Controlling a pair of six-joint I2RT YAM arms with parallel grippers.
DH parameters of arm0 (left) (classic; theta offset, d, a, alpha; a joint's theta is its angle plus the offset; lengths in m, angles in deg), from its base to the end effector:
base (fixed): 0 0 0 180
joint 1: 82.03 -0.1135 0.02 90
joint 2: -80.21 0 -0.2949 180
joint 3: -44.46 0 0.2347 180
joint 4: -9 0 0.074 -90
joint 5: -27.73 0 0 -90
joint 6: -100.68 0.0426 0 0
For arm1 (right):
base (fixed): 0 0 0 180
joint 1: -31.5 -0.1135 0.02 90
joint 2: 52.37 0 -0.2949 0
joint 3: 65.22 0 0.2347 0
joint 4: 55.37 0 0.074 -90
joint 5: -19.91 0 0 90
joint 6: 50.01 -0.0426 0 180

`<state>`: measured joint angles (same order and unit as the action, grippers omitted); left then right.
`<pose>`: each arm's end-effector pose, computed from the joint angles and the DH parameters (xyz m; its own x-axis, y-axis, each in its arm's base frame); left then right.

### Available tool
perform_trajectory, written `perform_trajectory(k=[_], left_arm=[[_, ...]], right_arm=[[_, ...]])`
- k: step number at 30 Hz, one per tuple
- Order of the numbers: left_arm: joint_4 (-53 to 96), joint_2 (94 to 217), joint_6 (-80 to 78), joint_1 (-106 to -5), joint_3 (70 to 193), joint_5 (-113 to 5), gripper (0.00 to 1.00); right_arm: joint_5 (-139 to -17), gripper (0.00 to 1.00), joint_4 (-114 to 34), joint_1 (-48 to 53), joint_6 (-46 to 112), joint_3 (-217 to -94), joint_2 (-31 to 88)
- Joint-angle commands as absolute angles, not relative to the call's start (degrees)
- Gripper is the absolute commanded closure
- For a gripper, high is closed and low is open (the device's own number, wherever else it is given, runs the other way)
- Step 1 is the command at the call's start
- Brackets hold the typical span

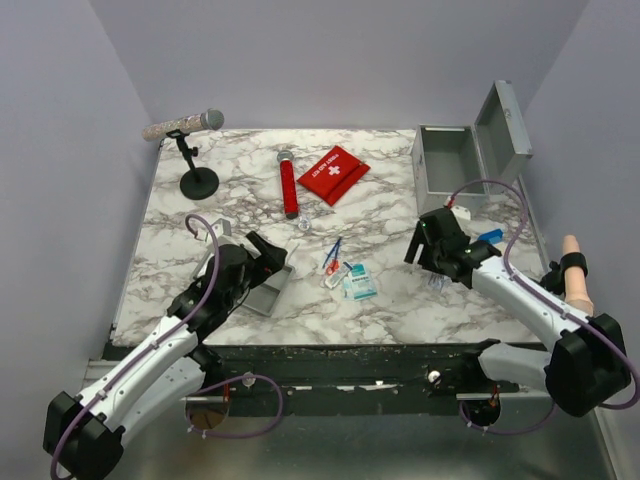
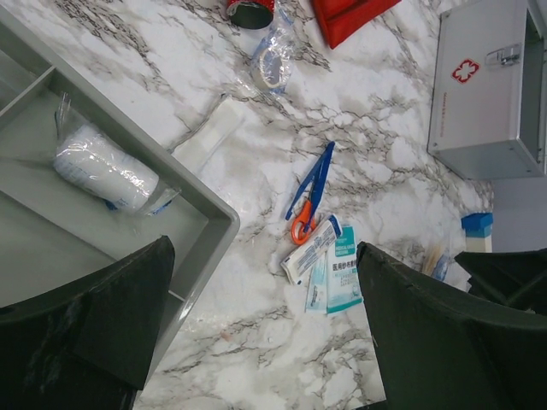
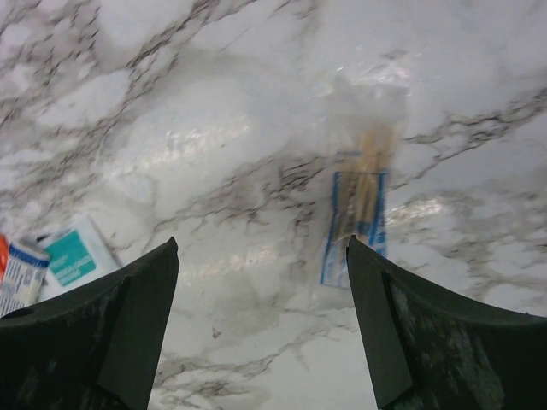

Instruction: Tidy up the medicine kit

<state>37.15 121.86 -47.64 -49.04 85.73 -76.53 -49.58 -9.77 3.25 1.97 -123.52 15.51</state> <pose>0.1195 -0.0650 0.2529 -0.5050 -0.6555 -0.5615 -0.1591 0.7101 -0.6859 0.1880 0.0841 0.2541 -0.7342 0.2604 -0.6270 0.2350 0.9639 0.1251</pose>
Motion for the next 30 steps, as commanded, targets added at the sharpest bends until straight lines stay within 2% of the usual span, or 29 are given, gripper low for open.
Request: perform_trajectory(k=[1, 10, 16, 18, 22, 30], left_arm=[[36.9, 119.7, -48.8, -49.3, 84.2, -76.9, 0.02], [40.4, 116.2, -48.3, -49.7, 86.1, -77.3, 0.02], [41.7, 114.3, -48.3, -49.8, 86.4, -77.7, 0.02], [42.0, 114.0, -48.5, -49.8, 86.6, -78.0, 0.02], [42.7, 113.8, -48.5, -49.8, 86.9, -78.3, 0.03], [45.7, 113.3, -47.5, -49.9, 89.1, -80.1, 0.02]], right_arm=[[-48.7, 0.12, -8.2, 11.6, -0.9, -121.4, 15.6], [-53.1, 0.17, -10.8, 13.8, 0.6, -121.4, 25.8], [-57.2, 0.23, -12.3, 14.0, 1.9, -121.0, 27.3], [-59.4, 0.28, -12.0, 14.1, 2.4, -121.4, 29.1], [-62.4, 0.45, -13.8, 14.1, 3.8, -120.5, 28.9], [-64.2, 0.56, -16.4, 11.4, 6.9, -119.7, 20.4]])
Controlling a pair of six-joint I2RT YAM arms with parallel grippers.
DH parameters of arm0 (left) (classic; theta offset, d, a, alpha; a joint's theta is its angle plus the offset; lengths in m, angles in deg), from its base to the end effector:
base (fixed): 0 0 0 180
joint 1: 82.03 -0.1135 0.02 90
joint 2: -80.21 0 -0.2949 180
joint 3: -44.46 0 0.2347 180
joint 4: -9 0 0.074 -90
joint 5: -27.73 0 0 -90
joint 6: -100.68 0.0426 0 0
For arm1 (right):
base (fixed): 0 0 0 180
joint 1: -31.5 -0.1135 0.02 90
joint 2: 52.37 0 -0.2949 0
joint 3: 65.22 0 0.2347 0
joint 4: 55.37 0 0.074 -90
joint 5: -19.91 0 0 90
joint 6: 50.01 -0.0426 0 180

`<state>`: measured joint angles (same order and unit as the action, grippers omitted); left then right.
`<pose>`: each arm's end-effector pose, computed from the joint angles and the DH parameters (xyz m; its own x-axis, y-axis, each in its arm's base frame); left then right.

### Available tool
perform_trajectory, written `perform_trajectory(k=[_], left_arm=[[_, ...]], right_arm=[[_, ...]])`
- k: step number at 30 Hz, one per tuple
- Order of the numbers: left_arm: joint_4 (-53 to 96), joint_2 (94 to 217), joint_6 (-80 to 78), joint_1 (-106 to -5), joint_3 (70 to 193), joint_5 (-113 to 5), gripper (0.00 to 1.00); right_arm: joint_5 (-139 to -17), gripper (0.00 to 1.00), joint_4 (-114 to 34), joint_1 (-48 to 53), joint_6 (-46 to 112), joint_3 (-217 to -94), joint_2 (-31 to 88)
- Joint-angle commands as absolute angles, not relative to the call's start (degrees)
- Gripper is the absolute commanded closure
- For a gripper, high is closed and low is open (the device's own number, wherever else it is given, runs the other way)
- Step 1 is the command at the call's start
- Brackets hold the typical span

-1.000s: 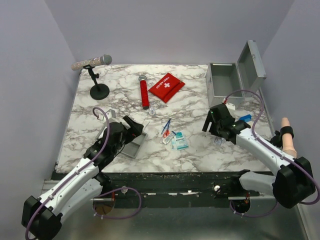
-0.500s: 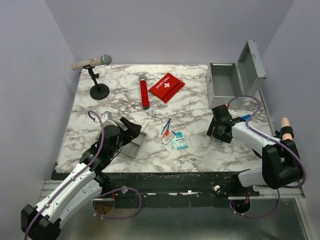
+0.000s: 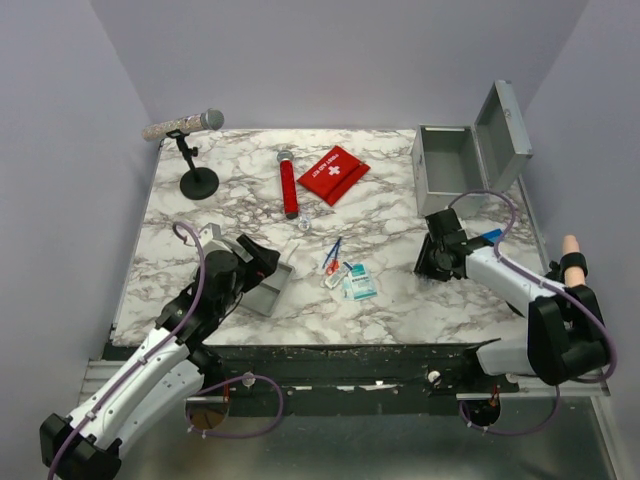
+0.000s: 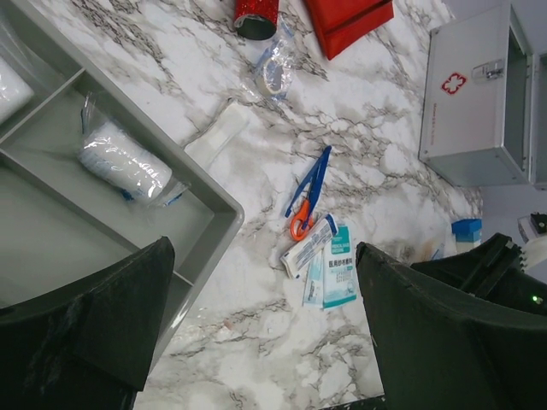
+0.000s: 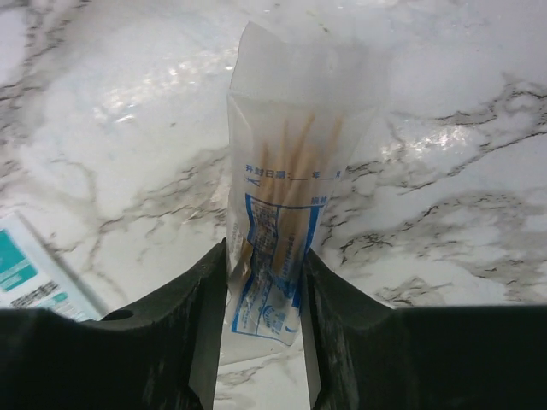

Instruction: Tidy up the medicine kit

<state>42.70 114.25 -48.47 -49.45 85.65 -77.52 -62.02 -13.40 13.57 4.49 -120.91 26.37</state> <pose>0.1000 -0.0506 0.2563 -0.4689 -0.6833 -0.5597 -0.1586 0.6885 -0.7077 0.2182 0.0643 0.2055 -0.8464 0.3304 -0.4177 0.2986 0.9438 0.1416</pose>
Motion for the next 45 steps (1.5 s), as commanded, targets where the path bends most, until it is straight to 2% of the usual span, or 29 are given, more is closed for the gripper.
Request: perform_trajectory(k=[1, 5, 8, 16, 23, 26, 30, 37, 45], left_arm=[[46.4, 113.1, -47.2, -49.9, 89.8, -80.8, 0.03], [49.4, 111.4, -46.5, -50.1, 92.0, -83.5, 0.03], [50.0, 110.0, -46.4, -50.1, 92.2, -84.5, 0.03], [55.5, 108.2, -47.8, -50.2, 92.7, -85.7, 0.03], [58.7, 104.6, -49.3, -50.3, 92.5, -86.6, 0.03], [59.6, 104.2, -50.4, -50.3, 91.9, -87.1, 0.03], [61.5, 103.8, -51.6, -50.3, 92.7, -86.9, 0.03], [61.4, 101.8, -52.5, -50.3, 91.4, -87.9, 0.03], [64.8, 100.2, -51.1, -50.3, 93.2, -90.0, 0.03]], right_arm=[[-64.3, 0.56, -17.0, 10.4, 7.7, -119.5, 18.3], [-63.3, 0.59, -18.3, 3.6, 11.1, -121.1, 12.9], [-63.8, 0.6, -17.4, 0.2, 13.4, -124.1, 13.0], [-63.9, 0.62, -18.3, -13.7, 23.8, -134.3, 21.5], [-68.2, 0.62, -20.6, -19.8, 29.5, -141.3, 29.4], [-76.0, 0.62, -22.3, -21.1, 31.7, -147.2, 35.6], [-77.3, 0.63, -19.8, -21.3, 34.1, -157.0, 43.3], [-71.4, 0.62, -19.1, -23.0, 41.0, -160.1, 48.4], [-67.0, 0.63, -21.4, -25.0, 41.9, -169.7, 61.1]])
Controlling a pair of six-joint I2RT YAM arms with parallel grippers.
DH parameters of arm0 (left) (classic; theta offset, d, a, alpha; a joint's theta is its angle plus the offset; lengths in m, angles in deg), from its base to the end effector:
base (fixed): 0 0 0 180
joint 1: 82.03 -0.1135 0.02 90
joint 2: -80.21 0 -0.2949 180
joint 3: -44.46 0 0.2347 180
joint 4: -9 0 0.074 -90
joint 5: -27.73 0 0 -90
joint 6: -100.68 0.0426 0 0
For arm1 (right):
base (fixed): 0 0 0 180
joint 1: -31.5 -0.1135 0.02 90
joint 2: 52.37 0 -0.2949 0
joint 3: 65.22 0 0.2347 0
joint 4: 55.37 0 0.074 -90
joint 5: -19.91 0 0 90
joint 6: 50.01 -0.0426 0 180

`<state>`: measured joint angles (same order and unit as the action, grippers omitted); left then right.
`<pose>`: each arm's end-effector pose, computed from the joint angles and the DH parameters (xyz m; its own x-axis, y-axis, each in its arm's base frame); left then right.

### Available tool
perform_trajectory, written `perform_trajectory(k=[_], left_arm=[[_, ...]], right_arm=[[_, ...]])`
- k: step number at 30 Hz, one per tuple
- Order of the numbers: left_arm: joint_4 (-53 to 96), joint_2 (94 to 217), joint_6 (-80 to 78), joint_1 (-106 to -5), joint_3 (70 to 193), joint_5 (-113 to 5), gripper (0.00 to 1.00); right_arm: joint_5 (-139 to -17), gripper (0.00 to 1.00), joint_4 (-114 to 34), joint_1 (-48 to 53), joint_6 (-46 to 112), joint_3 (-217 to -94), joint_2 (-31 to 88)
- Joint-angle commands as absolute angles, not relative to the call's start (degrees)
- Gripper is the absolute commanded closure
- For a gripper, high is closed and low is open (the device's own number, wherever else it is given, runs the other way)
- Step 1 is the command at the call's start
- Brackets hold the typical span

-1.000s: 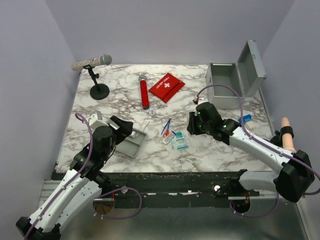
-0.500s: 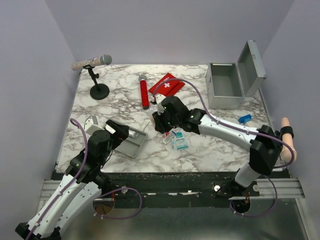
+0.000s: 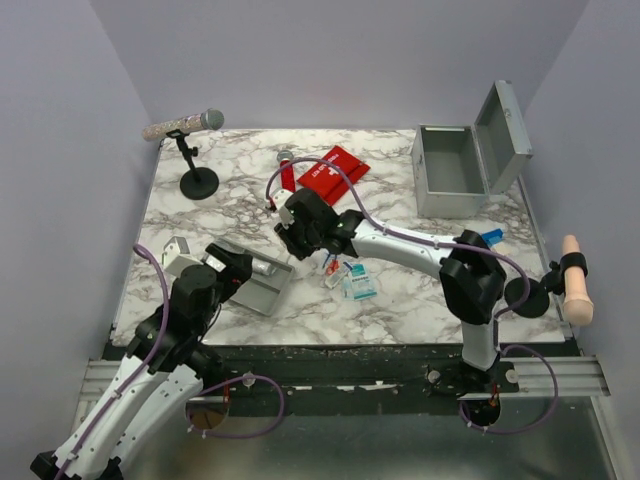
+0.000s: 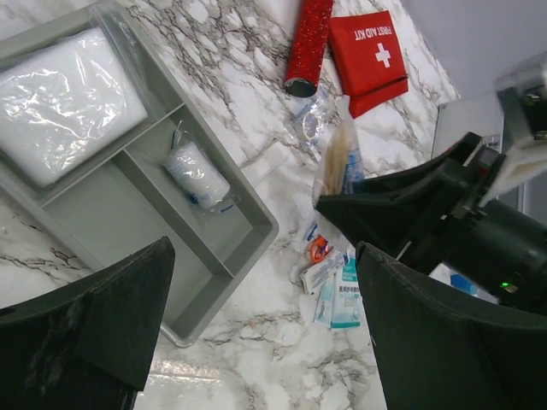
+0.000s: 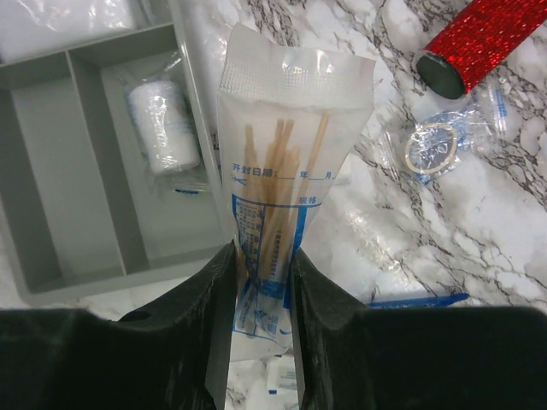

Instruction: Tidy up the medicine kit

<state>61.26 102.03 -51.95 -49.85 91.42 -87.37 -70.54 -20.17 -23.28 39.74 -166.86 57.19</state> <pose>0.0595 -0.0161 0.2715 -0.3219 -0.7476 -0.5809 -0.2678 0.6604 -0.7015 0.2513 0.3566 0.2793 -0.3978 -0.5559 -0.7299 -0.8185 0.5744 0.0086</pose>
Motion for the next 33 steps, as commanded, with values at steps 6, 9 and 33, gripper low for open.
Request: perform_trajectory(k=[6, 9, 33], left_arm=[[64.2, 98.8, -49.4, -50.3, 93.2, -90.4, 0.03], [64.2, 99.3, -48.9, -50.3, 93.1, -90.5, 0.03], [62.9, 98.1, -48.9, -50.3, 91.1, -88.6, 0.03]], right_arm=[[-63.8, 0.63, -20.3, -26.9, 44.3, -175.6, 67.1], [-63.9, 0.63, -20.1, -28.0, 45.5, -177.2, 68.2], [-58.4, 0.24, -19.0, -32.0, 44.8, -175.6, 68.6]])
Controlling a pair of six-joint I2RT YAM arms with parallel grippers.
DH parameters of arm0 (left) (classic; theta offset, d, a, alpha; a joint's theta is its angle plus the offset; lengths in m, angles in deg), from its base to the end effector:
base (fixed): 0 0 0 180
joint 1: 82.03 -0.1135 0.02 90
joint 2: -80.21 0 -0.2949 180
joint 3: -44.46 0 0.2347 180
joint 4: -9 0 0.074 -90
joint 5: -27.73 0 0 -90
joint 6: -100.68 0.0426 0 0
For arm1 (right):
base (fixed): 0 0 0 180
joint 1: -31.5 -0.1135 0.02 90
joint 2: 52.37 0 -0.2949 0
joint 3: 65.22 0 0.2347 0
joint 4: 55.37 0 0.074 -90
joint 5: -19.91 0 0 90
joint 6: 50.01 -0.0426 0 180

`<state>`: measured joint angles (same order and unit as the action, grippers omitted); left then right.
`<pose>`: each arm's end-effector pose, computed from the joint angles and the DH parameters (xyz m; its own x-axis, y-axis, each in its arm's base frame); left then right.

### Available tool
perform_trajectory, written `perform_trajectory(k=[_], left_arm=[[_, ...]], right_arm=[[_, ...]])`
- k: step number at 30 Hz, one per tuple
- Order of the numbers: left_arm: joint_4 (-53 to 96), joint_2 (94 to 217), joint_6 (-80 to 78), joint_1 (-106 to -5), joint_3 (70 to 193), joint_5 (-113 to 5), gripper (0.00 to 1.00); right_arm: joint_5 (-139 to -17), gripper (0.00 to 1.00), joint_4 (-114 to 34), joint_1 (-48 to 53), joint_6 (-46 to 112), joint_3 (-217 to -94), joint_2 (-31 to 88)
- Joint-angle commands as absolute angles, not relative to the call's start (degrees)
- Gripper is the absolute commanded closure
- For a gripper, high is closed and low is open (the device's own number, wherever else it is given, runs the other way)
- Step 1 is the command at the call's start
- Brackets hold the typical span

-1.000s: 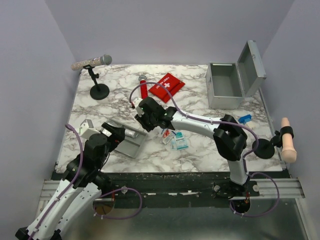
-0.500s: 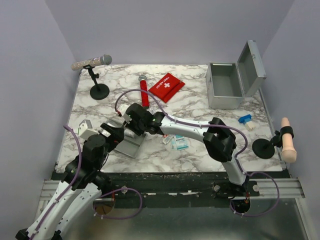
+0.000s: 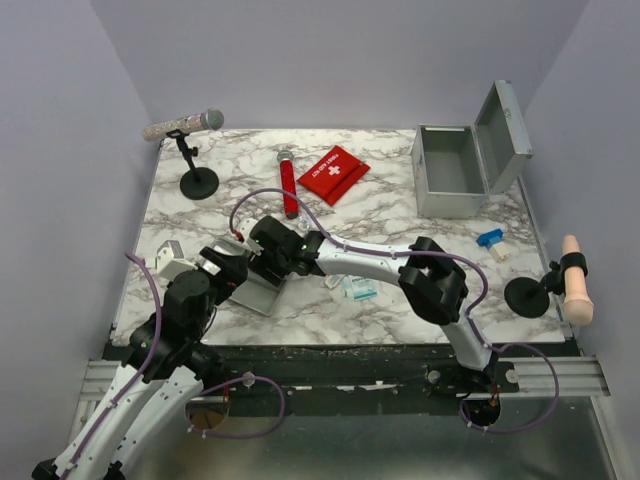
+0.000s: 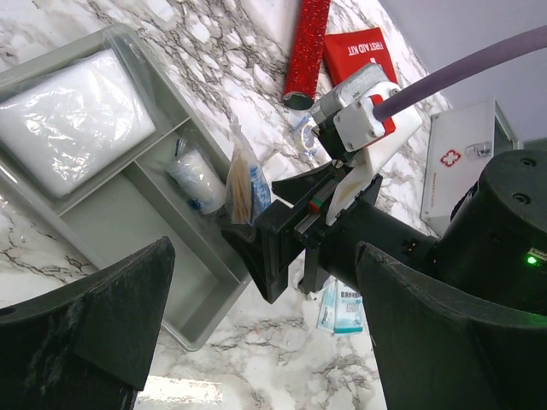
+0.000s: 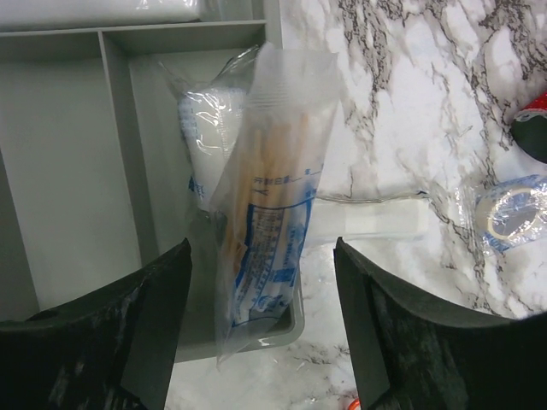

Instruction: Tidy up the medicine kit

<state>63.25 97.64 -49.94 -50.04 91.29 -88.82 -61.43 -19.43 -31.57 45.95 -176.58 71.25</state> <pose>0.0481 -0.0076 0.2699 -0.2881 -0.7391 -0.6089 -0.2469 0.6716 -0.6986 0.2277 0.4340 0.2227 -0.2490 -0.7168 -0.6513 -0.8665 0.4653 -0.1808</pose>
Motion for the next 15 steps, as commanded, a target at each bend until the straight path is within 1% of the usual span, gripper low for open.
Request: perform_trajectory(k=[1, 3, 5, 6, 7, 9, 15], left_arm=[[62.9, 98.2, -48.8, -50.3, 91.3, -88.6, 0.03], [63.1, 98.0, -48.8, -50.3, 91.4, -88.6, 0.03], [63.2, 97.7, -48.9, -50.3, 91.4, -88.7, 0.03], [63.1, 97.6, -49.0, -50.3, 91.4, -88.6, 0.03], [63.0, 97.6, -49.1, -50.3, 91.2, -88.6, 0.03], [62.9, 97.5, -49.3, -50.3, 91.0, -88.5, 0.03], [62.7, 97.8, -49.4, -50.3, 91.0, -88.2, 0.04]], right_arm=[[-58.0, 0.24, -18.9, -32.0, 44.1, -175.4, 67.8], [-57.4, 0.25, -19.5, -32.0, 42.8, -173.8, 65.7], [-57.2, 0.3, -21.2, -32.0, 41.8, -171.6, 63.3], [-57.1, 0.34, -22.2, -32.1, 41.3, -170.7, 62.3], [-56.9, 0.42, -23.0, -32.0, 41.0, -169.8, 61.5], [-56.7, 0.51, -24.5, -32.0, 41.0, -168.8, 61.2], [-57.9, 0.6, -23.2, -32.0, 41.8, -170.9, 65.1]])
